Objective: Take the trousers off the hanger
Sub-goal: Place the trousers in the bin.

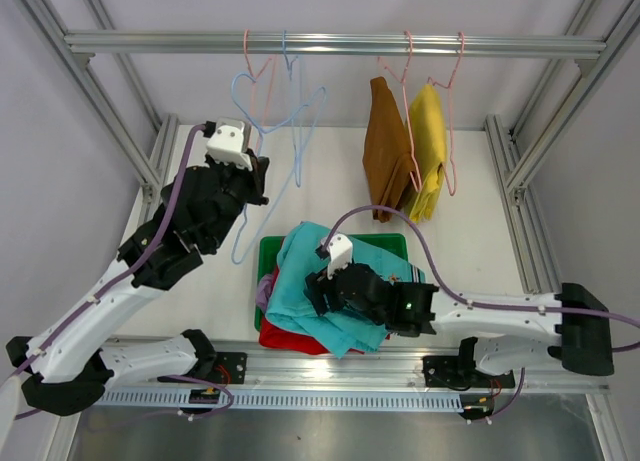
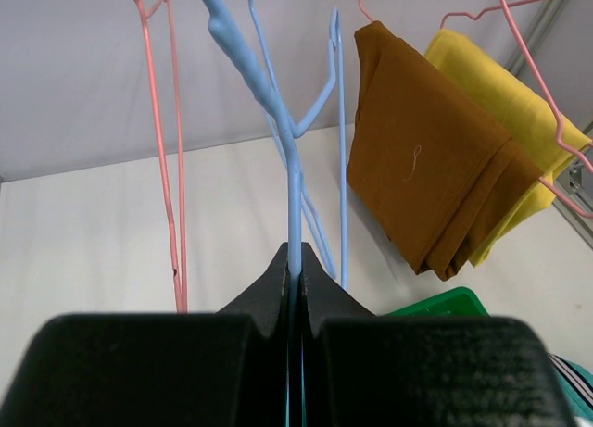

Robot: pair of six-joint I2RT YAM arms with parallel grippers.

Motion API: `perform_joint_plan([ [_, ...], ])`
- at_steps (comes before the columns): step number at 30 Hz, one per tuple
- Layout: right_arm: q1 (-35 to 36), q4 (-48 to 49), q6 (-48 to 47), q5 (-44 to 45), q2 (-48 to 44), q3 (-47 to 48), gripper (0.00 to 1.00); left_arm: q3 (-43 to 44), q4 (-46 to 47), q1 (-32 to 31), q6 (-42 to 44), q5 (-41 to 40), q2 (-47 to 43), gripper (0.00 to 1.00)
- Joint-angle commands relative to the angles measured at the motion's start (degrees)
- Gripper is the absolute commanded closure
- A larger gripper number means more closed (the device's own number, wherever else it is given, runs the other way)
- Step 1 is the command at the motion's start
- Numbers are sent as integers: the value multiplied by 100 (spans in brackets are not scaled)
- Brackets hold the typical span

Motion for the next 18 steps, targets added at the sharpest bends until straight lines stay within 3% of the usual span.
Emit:
perform_joint_plan([
  [1, -75, 905, 566, -109, 481, -555, 32, -25, 175, 83, -77, 259, 5, 99],
  [7, 302, 1644, 1375, -75, 1143, -1252, 33, -61, 166, 153, -112, 496, 76, 99],
  [18, 128, 89, 278, 559, 19, 109, 29, -87, 175, 206, -156, 725, 76, 99],
])
